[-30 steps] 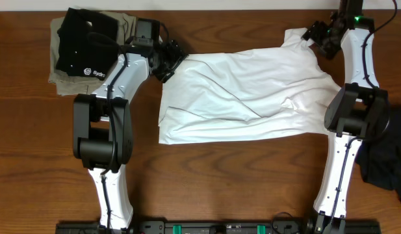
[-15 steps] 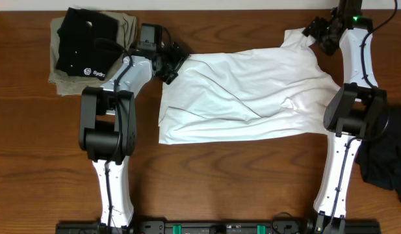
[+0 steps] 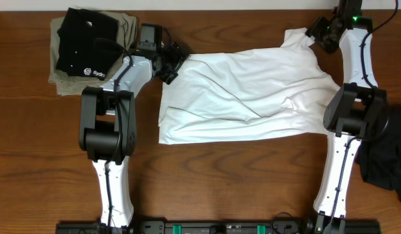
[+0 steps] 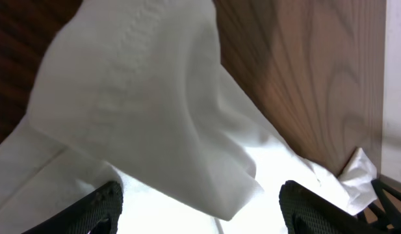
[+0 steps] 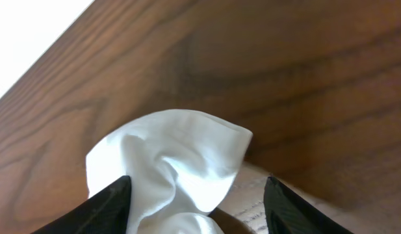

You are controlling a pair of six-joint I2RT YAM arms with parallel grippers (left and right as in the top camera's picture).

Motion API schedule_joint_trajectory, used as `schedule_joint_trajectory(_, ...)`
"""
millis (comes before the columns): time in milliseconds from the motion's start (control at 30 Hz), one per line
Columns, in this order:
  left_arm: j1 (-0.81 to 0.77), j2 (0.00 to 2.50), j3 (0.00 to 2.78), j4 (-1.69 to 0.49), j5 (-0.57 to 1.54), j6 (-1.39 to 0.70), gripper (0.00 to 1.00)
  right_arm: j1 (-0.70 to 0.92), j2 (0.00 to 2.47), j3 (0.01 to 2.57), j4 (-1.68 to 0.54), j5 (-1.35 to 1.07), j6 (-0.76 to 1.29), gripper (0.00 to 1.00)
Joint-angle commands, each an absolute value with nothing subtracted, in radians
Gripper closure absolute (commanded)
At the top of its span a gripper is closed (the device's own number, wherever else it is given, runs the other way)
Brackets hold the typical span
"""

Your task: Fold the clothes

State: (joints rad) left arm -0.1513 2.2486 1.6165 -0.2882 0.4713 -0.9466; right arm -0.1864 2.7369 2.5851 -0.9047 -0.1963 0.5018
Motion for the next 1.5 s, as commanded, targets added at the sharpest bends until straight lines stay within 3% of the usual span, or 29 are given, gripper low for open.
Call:
schedule_joint_trajectory(0,-0.147,2.249,1.634,-0.302,0.463,-0.955,0.20,-0.183,2.729,2.588,-0.925,-0.120,0.549,0.35)
schedule_joint_trajectory(467,-0.147,2.249,1.634,-0.328,0.462,-0.936,0.21,-0.188,2.735,2.587,-0.891,-0.146,0.670,0.31)
schedule_joint_trajectory(1000,-0.147,2.249,1.634,-0.335,0.461,-0.928,0.21,-0.184,2.800,2.585,-0.883,-0.170,0.725,0.37)
schedule_joint_trajectory(1267,-0.147,2.249,1.634,-0.339,0.460,-0.928,0.20,-0.185,2.807,2.585,-0.886,-0.149,0.725,0.44)
schedule_joint_trajectory(1467,-0.147,2.249,1.634,-0.339,0.461,-0.929,0.21,-0.185,2.809,2.585,-0.908,-0.109,0.725,0.63)
